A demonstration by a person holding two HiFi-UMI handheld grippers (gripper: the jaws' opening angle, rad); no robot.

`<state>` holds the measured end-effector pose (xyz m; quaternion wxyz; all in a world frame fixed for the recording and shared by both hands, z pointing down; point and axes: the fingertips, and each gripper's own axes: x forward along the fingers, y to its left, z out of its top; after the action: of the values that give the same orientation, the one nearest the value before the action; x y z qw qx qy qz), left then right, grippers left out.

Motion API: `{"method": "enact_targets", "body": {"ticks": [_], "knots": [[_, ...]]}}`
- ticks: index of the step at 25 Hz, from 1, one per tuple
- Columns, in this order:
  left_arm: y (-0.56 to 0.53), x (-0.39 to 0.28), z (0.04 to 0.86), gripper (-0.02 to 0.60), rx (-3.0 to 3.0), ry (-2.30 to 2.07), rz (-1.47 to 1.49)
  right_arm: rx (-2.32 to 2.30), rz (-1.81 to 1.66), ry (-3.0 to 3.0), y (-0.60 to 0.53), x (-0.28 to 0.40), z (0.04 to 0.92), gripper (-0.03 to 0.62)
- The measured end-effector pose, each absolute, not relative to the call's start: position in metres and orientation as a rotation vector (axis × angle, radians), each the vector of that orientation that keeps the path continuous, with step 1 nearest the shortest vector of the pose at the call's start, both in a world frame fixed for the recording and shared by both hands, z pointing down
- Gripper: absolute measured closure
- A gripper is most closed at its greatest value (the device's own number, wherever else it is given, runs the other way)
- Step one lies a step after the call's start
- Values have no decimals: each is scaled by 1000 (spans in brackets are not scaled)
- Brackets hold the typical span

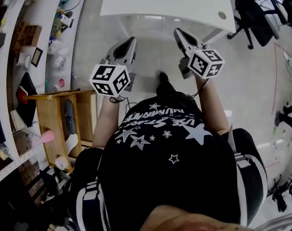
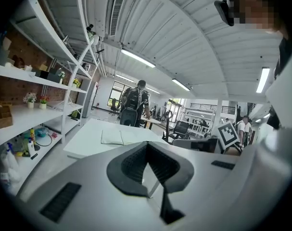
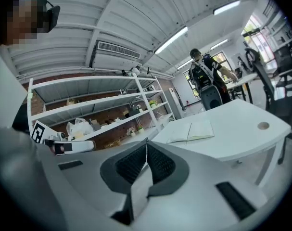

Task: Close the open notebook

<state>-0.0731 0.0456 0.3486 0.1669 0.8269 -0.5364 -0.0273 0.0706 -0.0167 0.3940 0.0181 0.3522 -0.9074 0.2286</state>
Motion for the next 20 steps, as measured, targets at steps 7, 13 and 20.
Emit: {"method": "enact_targets", "body": {"ticks": [7, 13, 20], "knots": [[-33, -67, 347, 571, 2313, -1610, -44, 1028, 716, -2822, -98, 81, 399, 585], [-83, -59, 354, 571, 2281, -1679, 4, 928, 713, -2836, -152, 80, 411, 585], [-111, -70, 353, 571, 2253, -1731, 28, 871, 639, -2823, -185, 53, 411, 585]]}}
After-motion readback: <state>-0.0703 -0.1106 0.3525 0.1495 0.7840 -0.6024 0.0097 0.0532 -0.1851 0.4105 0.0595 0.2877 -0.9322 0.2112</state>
